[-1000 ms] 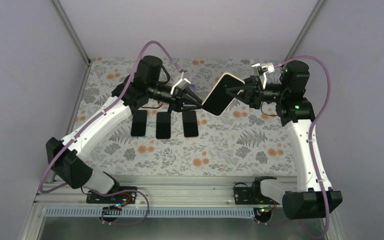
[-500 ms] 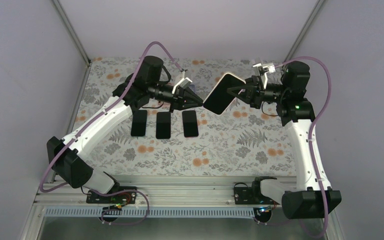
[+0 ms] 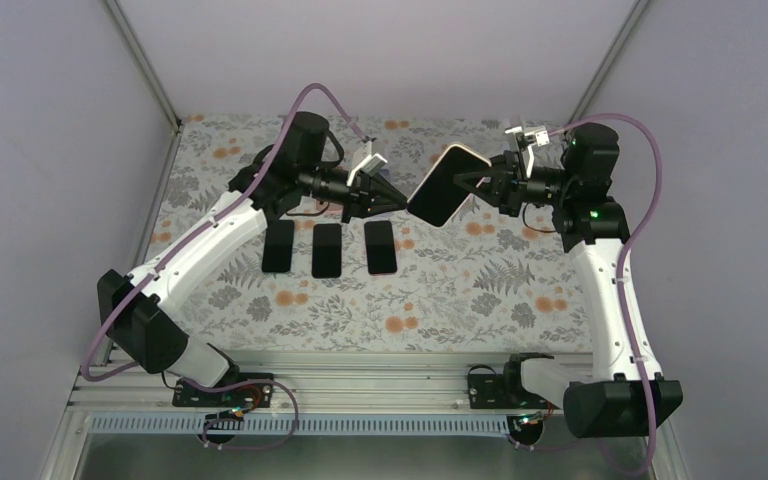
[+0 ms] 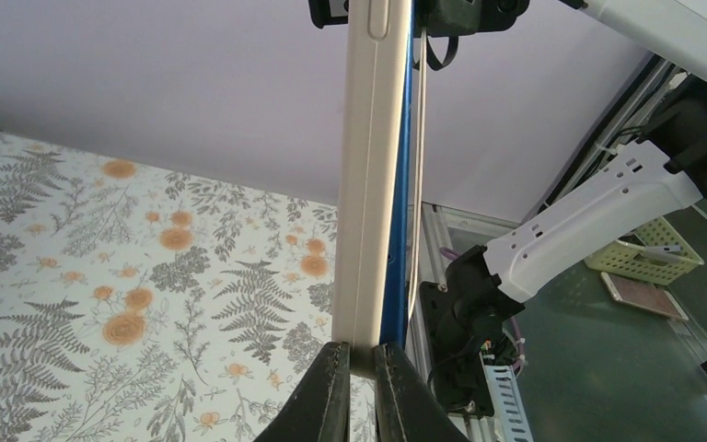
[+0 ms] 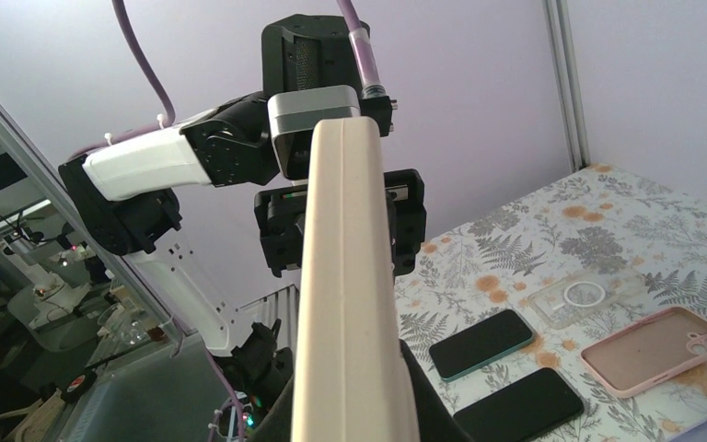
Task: Take the phone out of the phone case
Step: Remove the phone case from the phone.
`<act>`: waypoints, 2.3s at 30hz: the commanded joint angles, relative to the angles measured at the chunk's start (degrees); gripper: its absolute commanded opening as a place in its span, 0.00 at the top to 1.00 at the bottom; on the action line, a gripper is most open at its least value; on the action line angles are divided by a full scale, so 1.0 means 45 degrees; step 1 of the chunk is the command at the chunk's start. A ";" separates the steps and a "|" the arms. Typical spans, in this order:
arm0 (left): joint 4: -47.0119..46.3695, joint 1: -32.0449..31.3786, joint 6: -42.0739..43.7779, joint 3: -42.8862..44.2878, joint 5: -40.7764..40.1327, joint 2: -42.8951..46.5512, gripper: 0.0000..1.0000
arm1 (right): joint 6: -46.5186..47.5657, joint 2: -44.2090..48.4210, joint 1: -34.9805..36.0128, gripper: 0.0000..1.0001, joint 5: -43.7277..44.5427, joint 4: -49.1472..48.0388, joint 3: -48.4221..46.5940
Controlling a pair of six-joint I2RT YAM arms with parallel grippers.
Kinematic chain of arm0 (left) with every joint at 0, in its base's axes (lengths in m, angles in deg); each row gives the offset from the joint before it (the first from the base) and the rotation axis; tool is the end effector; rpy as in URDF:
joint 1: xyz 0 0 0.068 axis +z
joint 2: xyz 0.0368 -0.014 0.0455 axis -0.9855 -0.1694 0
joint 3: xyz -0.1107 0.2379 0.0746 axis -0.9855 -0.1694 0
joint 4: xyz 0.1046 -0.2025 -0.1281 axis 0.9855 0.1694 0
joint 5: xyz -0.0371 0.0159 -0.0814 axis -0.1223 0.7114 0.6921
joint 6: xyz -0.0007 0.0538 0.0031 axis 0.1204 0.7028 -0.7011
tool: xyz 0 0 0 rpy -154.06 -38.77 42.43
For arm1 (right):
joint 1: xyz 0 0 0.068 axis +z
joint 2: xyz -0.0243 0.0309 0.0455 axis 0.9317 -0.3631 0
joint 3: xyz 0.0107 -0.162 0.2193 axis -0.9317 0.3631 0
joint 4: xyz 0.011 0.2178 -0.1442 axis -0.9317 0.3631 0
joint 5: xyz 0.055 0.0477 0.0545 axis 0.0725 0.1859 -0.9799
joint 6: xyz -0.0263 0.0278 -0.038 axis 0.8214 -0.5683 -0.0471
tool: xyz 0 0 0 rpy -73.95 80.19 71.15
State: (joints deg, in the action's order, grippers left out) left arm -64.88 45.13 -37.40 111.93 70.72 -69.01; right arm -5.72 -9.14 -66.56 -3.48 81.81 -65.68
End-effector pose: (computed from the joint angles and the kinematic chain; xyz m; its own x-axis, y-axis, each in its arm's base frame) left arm 0.2521 -0.2138 0.3899 -0.2743 0.2523 -0.9280 0.9582 -0.0100 -0.2860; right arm 0.2206 0.0433 0.4274 -0.3609 0.0095 -0.9326 -0.9229 0.1406 0.3586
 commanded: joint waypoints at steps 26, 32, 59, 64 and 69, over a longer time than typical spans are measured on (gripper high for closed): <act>-0.0891 0.0166 -0.0801 0.0023 -0.0709 -0.1371 0.93 | -0.0189 0.0500 0.1242 0.96 -0.4779 0.0495 0.0312; -0.1222 0.0181 -0.0944 -0.0306 -0.0106 -0.1386 0.95 | -0.0302 0.0248 0.1425 0.96 -0.4791 0.0719 -0.0287; -0.2609 0.0241 -0.1071 -0.0781 -0.0188 -0.1056 0.97 | -0.0826 -0.0048 0.2104 0.96 -0.4740 0.0555 0.0856; -0.2616 0.0146 -0.1133 -0.0636 -0.0031 -0.1074 0.91 | -0.0810 -0.0054 0.2357 0.96 -0.4532 0.0289 0.1208; -0.2635 0.0109 -0.1171 -0.0454 0.0361 -0.1108 0.87 | -0.0739 -0.0108 0.2417 0.96 -0.4400 0.0193 0.1472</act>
State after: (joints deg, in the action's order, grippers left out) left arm -67.74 47.01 -42.08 107.82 74.74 -72.88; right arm -5.24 -9.88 -61.53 2.86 81.13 -60.39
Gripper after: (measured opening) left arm 0.123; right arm 0.087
